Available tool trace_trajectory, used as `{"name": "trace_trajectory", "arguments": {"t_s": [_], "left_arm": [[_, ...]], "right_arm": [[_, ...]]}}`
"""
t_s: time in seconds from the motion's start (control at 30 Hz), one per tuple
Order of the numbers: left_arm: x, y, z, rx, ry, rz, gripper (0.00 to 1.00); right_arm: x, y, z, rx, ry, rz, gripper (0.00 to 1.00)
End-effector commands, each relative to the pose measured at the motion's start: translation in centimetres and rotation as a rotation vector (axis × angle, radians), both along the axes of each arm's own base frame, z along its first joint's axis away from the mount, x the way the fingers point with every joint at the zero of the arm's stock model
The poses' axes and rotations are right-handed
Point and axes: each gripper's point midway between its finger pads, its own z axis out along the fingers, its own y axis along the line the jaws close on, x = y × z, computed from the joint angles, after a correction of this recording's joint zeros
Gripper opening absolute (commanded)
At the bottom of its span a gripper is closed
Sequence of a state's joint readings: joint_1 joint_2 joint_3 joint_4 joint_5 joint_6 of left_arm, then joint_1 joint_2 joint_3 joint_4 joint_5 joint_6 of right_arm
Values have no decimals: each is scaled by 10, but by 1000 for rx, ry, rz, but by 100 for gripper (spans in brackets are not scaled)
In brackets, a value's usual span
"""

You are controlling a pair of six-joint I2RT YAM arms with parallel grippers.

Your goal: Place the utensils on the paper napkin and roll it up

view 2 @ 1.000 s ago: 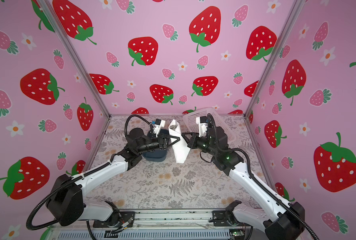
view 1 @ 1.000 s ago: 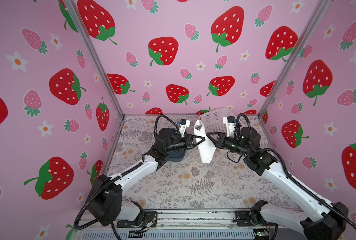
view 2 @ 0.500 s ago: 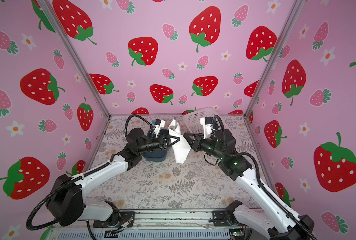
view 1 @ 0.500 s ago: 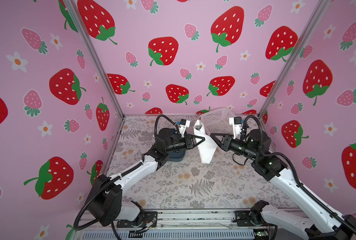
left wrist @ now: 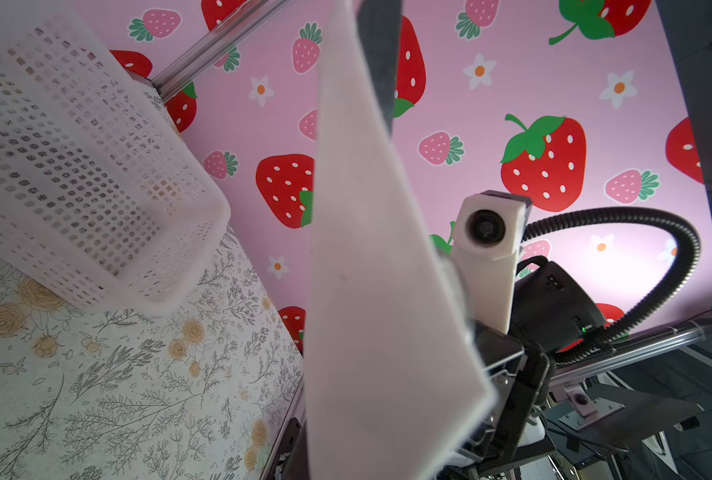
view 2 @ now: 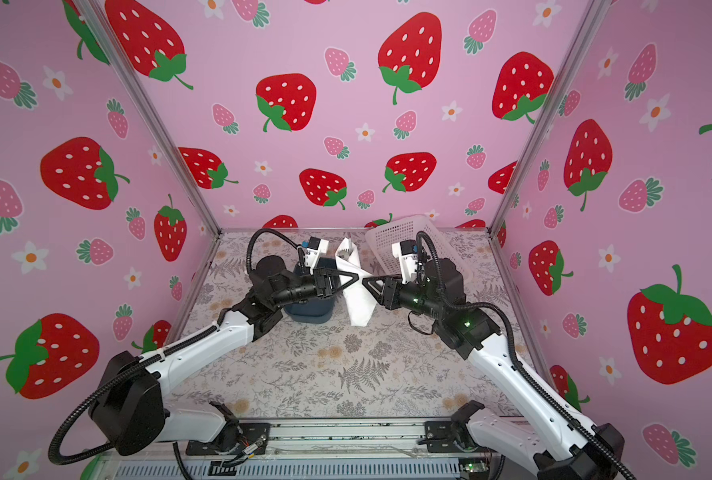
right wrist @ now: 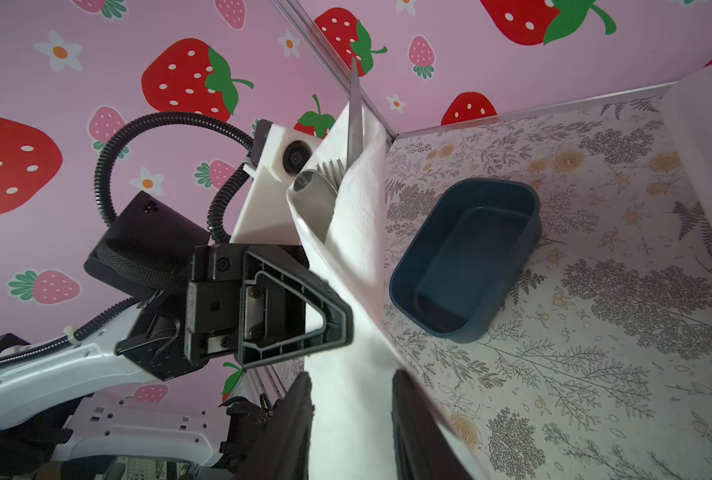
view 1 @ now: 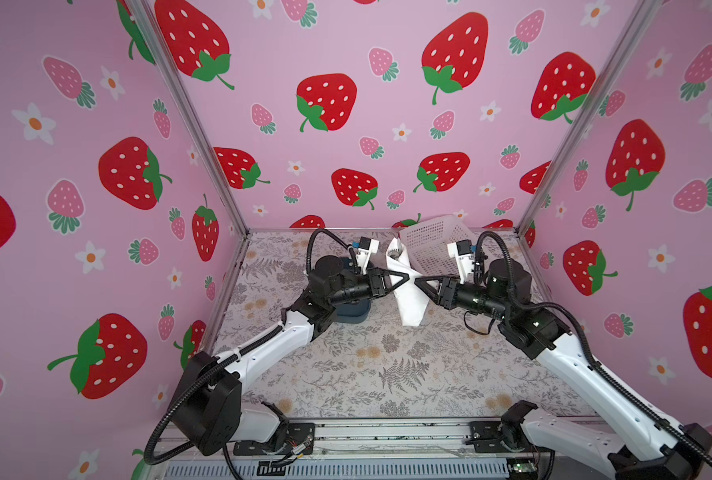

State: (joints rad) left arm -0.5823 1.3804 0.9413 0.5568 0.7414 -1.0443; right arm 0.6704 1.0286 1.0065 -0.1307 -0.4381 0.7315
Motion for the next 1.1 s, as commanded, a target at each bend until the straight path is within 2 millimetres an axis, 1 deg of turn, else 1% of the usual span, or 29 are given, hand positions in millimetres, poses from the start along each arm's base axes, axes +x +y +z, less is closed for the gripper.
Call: {"name": "trace_trajectory", "arguments": {"t_s": [0.0, 0.43, 0.57, 0.8, 0.97, 1.07], "left_arm": [[-9, 4, 30, -50, -76, -14, 13], [-11, 5, 34, -59, -76, -15, 13], [-11, 5, 36, -63, -78, -18, 13], [-11, 5, 38, -68, -81, -19, 13], [-11, 4, 40, -72, -87, -21, 13], [-11, 4, 41, -73, -89, -21, 13]], "right_arm": [[-3, 5, -1, 5, -13, 32, 35], [-8, 12, -10, 16, 1, 74, 41], [-9, 15, -16, 7, 15, 93, 42], [-20, 24, -12, 51, 7, 172, 42], [-23, 29, -14, 60, 14, 209, 43], [-27, 32, -12, 77, 11, 235, 43]]}}
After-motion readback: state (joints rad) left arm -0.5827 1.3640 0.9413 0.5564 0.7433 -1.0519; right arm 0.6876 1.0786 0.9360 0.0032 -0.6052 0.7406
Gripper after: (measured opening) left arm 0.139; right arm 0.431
